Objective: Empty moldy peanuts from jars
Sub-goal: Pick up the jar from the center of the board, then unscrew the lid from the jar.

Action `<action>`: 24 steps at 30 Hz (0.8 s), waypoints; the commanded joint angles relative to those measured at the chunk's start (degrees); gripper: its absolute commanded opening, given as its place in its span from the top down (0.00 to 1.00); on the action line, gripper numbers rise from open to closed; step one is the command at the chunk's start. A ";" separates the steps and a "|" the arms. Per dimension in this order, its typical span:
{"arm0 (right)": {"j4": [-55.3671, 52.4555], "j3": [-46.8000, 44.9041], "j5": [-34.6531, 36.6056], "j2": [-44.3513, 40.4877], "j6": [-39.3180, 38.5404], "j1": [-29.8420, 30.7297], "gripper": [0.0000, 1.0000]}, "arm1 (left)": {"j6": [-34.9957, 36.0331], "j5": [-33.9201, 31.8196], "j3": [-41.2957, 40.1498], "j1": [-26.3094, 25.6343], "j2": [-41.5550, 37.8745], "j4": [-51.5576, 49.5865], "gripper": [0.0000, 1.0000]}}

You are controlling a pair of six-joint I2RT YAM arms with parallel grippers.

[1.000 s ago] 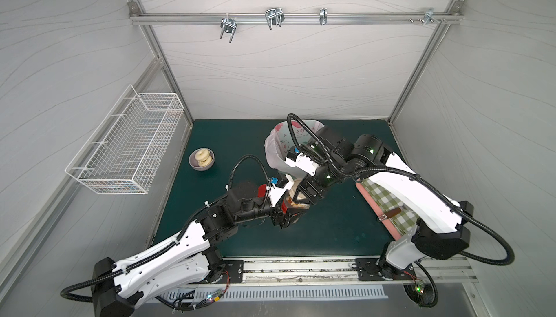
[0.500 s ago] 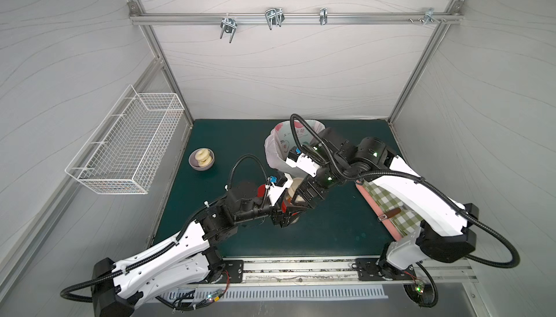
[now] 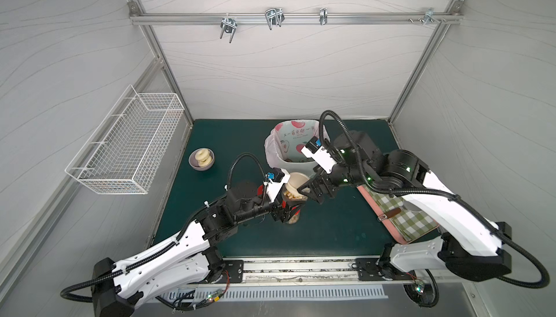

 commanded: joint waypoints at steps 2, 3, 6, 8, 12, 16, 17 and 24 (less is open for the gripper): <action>10.86 -2.21 2.00 -4.86 4.28 -4.46 0.01 | 0.46 -5.56 5.46 0.19 -0.12 9.01 1.00; 13.13 -4.03 2.14 -6.28 5.36 -5.01 0.01 | 0.31 -6.58 5.35 0.31 -0.29 9.79 1.00; 20.89 -11.85 3.71 -11.34 7.84 -5.28 0.01 | -0.40 -7.37 3.11 0.55 -1.29 15.30 1.00; 27.54 -17.94 1.96 -14.47 9.31 -5.18 0.01 | -0.74 -5.80 1.75 0.57 -2.02 17.37 1.00; 31.18 -22.54 4.96 -16.06 8.80 -2.02 0.01 | -2.08 -3.80 -0.93 0.53 -4.36 18.84 1.00; 36.31 -25.95 12.29 -17.37 6.34 4.50 0.01 | -3.28 -3.89 -2.22 0.54 -5.30 20.11 1.00; 38.92 -27.60 14.75 -18.02 5.35 6.16 0.01 | -3.60 -4.00 -1.69 0.55 -5.04 19.22 1.00; 43.23 -27.87 18.09 -15.44 2.93 9.29 0.01 | -5.37 -5.63 -1.48 0.53 -3.14 19.52 1.00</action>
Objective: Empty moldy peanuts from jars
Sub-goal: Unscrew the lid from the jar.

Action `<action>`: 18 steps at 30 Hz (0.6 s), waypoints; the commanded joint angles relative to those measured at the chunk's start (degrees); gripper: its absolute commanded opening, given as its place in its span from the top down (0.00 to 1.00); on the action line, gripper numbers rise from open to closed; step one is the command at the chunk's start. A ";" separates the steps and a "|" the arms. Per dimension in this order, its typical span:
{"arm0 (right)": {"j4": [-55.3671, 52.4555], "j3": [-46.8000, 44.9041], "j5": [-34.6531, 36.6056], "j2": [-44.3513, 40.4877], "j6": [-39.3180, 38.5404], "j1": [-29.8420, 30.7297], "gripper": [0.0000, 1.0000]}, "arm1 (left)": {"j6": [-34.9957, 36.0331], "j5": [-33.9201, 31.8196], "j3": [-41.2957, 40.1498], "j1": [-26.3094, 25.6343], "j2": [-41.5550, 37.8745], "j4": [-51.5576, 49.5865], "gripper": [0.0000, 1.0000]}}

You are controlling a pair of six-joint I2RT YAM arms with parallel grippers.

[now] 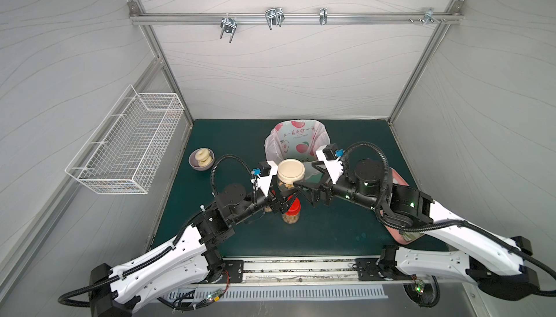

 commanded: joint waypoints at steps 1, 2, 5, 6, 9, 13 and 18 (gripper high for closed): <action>4.78 2.06 3.16 1.14 -1.92 0.93 0.01 | -1.31 -1.11 1.44 0.14 0.15 7.04 1.00; 5.01 2.32 3.06 1.60 -2.00 1.06 0.01 | -1.28 -1.24 1.39 0.13 0.34 7.17 1.00; 4.83 3.58 3.42 3.20 -1.83 1.15 0.01 | -1.22 -1.44 1.41 0.20 0.51 7.51 1.00; 4.75 3.95 3.55 3.93 -1.86 1.23 0.01 | -1.22 -1.58 1.39 0.18 0.45 7.70 1.00; 4.80 4.71 3.94 5.68 -1.46 1.48 0.01 | -1.14 -1.88 1.48 0.13 0.22 7.21 1.00; 4.89 5.15 5.14 7.33 -0.62 2.28 0.01 | -0.87 -2.43 1.31 0.15 -0.39 6.83 1.00; 6.04 5.41 5.48 9.04 -0.43 3.38 0.01 | -0.69 -2.25 2.00 0.20 -0.28 5.33 1.00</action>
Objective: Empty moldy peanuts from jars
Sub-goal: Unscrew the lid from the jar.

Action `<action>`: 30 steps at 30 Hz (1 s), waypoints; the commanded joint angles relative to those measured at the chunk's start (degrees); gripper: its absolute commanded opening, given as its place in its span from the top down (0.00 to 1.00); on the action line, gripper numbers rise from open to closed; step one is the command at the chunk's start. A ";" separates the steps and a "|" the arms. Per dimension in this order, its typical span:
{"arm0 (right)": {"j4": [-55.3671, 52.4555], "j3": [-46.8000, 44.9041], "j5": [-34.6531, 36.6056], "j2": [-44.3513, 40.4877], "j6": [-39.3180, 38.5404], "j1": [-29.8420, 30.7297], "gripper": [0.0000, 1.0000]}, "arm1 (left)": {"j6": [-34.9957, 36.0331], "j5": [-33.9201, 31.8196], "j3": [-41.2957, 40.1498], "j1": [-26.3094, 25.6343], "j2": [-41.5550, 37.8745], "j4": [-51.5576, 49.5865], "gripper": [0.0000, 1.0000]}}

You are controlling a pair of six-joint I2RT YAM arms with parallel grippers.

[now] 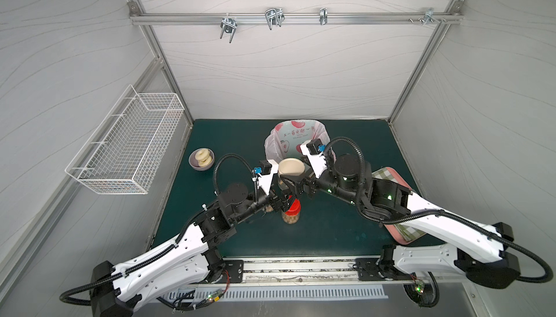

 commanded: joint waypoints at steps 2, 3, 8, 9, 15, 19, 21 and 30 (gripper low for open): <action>2.37 2.29 1.94 1.14 -0.08 1.48 0.01 | 0.19 -0.44 2.03 0.14 -1.24 4.48 1.00; 2.39 2.36 2.19 1.24 -0.14 1.69 0.01 | 0.18 -0.39 1.96 0.13 -1.31 4.60 1.00; 2.35 2.73 2.53 1.26 -0.27 2.09 0.03 | 0.09 -0.18 1.84 0.14 -1.32 4.65 1.00; 2.22 2.86 2.45 1.36 -0.22 2.04 0.03 | 0.09 -0.12 1.85 0.16 -1.29 4.52 1.00; 1.30 3.48 1.57 1.62 -0.17 2.04 0.14 | 0.00 -0.06 1.85 0.20 -1.28 4.74 1.00; -0.19 4.27 1.08 2.05 -0.17 2.04 0.18 | 0.00 0.01 1.89 0.15 -1.44 4.77 1.00; -0.62 4.32 0.80 2.23 -0.25 2.04 0.23 | -0.08 0.22 1.85 0.16 -1.63 4.66 1.00; -4.36 6.81 -0.64 3.82 -0.97 1.96 0.04 | 0.00 1.54 2.47 0.14 -3.08 2.64 1.00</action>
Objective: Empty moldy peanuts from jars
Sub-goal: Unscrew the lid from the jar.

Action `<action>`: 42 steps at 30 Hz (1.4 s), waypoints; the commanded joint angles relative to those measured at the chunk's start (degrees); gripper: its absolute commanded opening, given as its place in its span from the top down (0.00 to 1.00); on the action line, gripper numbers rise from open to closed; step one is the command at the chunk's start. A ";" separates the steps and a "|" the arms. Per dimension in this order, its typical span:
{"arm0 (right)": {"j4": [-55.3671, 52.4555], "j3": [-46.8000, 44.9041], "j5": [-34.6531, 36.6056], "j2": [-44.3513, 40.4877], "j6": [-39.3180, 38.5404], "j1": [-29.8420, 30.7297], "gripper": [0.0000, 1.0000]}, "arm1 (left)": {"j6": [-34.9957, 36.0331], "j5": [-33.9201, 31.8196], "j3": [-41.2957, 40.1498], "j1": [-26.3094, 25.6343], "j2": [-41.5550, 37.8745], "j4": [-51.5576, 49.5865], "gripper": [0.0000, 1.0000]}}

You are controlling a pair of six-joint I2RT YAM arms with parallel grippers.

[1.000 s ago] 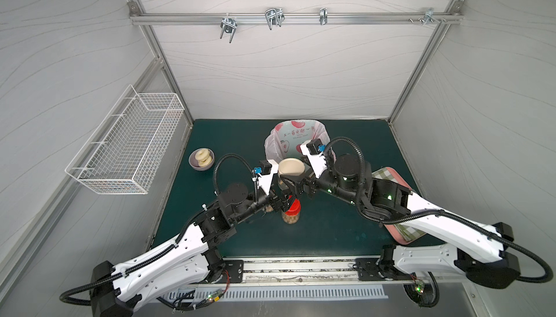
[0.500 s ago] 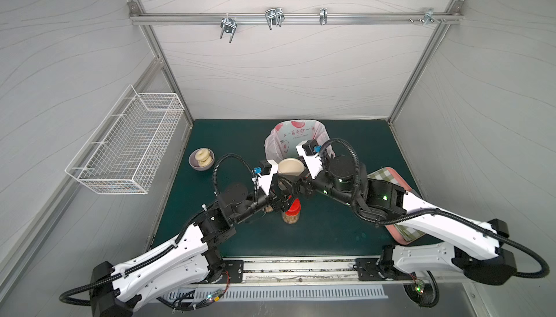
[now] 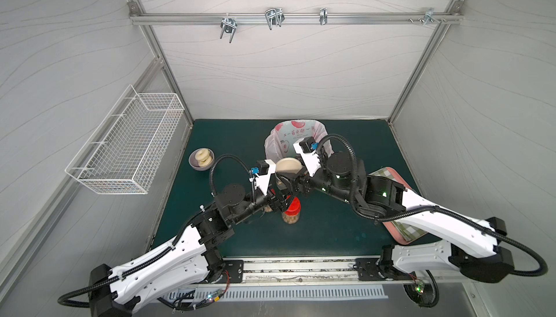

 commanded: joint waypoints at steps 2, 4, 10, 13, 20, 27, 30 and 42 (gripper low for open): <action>-1.89 1.60 -1.34 -0.06 -0.81 0.43 0.01 | 0.18 1.26 2.48 0.13 -1.57 3.18 1.00; -2.49 1.96 -1.34 -0.11 -0.98 0.43 0.01 | 0.27 1.62 2.66 0.14 -1.56 2.79 1.00; -4.97 3.47 -1.07 0.32 -1.55 0.16 0.01 | 0.66 2.65 3.25 0.16 -1.49 1.09 1.00; -5.99 4.00 -0.61 0.67 -1.63 -0.01 0.01 | 0.79 2.72 3.47 0.14 -1.49 0.63 1.00; -8.87 5.56 2.65 2.40 -1.54 -0.01 0.01 | 0.72 3.21 3.74 0.14 -0.89 0.84 1.00; -8.79 5.35 2.62 3.30 -0.17 -0.01 0.01 | 0.59 3.47 3.61 0.15 -1.17 1.11 1.00; -8.34 5.06 2.37 3.12 0.05 -0.01 0.08 | 0.54 3.56 3.52 0.16 -1.40 1.03 1.00; -7.11 3.24 -6.64 0.94 0.97 -1.12 0.38 | -1.38 5.93 4.12 0.14 -1.62 1.81 1.00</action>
